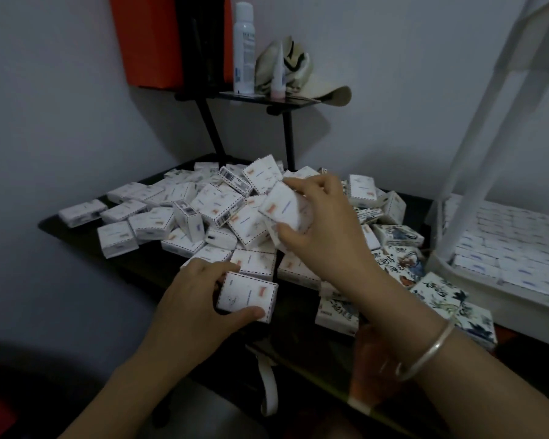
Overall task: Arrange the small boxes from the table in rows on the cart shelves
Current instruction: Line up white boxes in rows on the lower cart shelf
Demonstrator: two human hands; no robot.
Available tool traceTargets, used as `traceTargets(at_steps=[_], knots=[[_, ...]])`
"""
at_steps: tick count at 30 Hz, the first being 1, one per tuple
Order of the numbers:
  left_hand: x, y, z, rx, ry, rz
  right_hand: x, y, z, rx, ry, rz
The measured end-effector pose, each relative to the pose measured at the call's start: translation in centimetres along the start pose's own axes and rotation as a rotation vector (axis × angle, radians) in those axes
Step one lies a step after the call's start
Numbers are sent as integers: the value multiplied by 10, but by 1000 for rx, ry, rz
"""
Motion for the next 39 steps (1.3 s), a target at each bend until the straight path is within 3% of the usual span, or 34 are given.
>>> traceTargets(at_steps=[5, 10, 20, 27, 33, 37, 39], knots=[[-5, 1, 8, -37, -35, 42, -22, 26, 18, 135, -134, -64], [-4, -4, 37, -283, 87, -25, -46, 57, 40, 314, -297, -93], [13, -43, 172, -488, -178, -329, -99, 169, 77, 546, -500, 22], [29, -86, 272, -643, -354, -420, -144, 243, 117, 525, -725, 232], [49, -129, 340, -738, -416, -571, -139, 310, 163, 475, -844, 533], [62, -161, 370, -721, -364, -628, -122, 328, 211, 340, -903, 591], [66, -175, 382, -778, -318, -648, -114, 329, 236, 236, -1004, 525]])
Point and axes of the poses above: each hand's wrist, its own x-axis towards the middle knuckle, its own y-axis out of the back of the hand, z = x × y, the point moved 2 cm from there along x, towards the middle knuckle, and after that the axes turned 4 degrees about z, right-handed, at the moved point
